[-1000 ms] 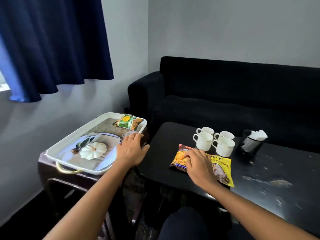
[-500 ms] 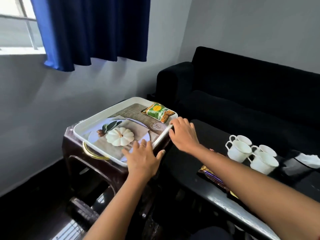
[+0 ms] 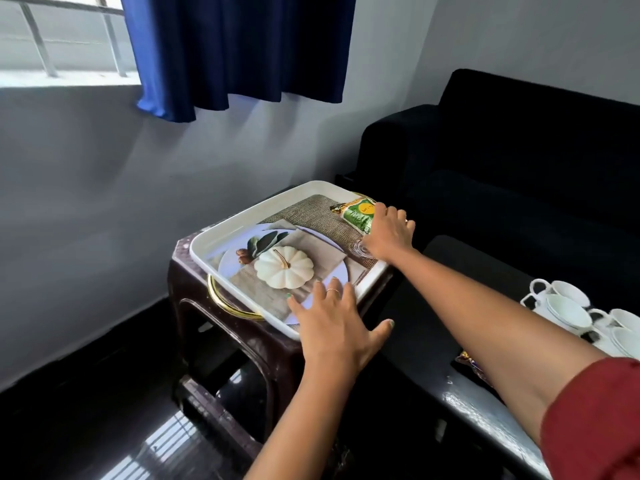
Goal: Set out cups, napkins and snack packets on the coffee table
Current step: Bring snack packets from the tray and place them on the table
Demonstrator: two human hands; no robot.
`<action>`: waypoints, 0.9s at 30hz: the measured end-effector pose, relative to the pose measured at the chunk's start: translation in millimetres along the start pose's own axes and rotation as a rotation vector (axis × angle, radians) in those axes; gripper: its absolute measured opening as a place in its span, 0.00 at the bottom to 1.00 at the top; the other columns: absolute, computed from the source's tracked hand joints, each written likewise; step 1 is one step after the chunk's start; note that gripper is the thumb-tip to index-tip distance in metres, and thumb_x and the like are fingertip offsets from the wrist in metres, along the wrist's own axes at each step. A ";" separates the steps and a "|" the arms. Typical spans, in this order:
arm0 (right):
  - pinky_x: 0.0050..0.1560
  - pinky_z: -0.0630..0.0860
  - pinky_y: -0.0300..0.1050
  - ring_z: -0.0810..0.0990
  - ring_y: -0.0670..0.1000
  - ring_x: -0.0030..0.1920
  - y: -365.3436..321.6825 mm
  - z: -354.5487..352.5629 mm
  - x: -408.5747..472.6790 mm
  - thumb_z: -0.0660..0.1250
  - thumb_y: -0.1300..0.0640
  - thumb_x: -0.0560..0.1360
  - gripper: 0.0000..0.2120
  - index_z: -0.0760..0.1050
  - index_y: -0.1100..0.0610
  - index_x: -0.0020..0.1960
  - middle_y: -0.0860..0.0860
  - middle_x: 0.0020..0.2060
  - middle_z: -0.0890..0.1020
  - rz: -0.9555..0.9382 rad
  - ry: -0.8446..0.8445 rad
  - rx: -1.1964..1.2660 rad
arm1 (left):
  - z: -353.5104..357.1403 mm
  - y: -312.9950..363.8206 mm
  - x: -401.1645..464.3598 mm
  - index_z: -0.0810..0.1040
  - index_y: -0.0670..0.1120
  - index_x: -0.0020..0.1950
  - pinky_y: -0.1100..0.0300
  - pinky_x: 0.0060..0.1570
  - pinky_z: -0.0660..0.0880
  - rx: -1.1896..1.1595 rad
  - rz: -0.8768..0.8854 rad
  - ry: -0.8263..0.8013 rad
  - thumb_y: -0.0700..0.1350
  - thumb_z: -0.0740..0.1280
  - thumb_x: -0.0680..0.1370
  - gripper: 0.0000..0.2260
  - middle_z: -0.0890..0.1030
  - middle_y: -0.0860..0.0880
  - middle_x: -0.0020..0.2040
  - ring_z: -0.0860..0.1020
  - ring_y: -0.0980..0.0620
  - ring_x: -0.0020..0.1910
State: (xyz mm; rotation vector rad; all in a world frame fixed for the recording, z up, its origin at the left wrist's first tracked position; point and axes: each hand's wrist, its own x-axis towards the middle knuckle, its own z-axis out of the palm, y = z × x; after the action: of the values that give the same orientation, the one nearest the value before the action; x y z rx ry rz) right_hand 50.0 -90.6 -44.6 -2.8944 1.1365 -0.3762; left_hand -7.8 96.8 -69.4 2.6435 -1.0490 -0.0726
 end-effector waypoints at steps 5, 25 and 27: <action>0.61 0.65 0.53 0.68 0.57 0.63 5.4 -4.0 -16.0 0.68 0.55 0.73 0.25 0.65 0.58 0.67 0.56 0.62 0.73 -0.131 0.117 0.000 | 1.3 -1.3 -0.3 0.63 0.49 0.72 0.34 0.69 0.53 0.001 0.000 0.030 0.72 0.53 0.72 0.36 0.63 0.49 0.74 0.57 0.48 0.74; 0.50 0.69 0.50 0.76 0.53 0.54 99.3 -86.1 -205.3 0.71 0.58 0.67 0.27 0.72 0.55 0.65 0.49 0.53 0.79 -0.304 0.400 -0.102 | -7.0 -3.1 -14.0 0.64 0.49 0.73 0.33 0.68 0.35 0.029 0.183 0.173 0.66 0.49 0.78 0.30 0.61 0.50 0.76 0.51 0.48 0.77; 0.50 0.69 0.50 0.76 0.53 0.54 115.6 -93.8 -223.0 0.70 0.57 0.67 0.27 0.72 0.55 0.66 0.49 0.54 0.79 -0.278 0.413 -0.120 | -10.9 3.1 -22.4 0.67 0.50 0.70 0.37 0.68 0.31 0.018 0.255 0.213 0.65 0.50 0.78 0.28 0.64 0.51 0.75 0.52 0.47 0.76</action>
State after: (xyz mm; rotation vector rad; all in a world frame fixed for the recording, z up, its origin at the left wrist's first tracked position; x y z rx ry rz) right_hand -206.4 -18.6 -13.2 -3.1811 0.8027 -0.9816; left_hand -24.6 112.6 -59.5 2.4422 -1.3021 0.2672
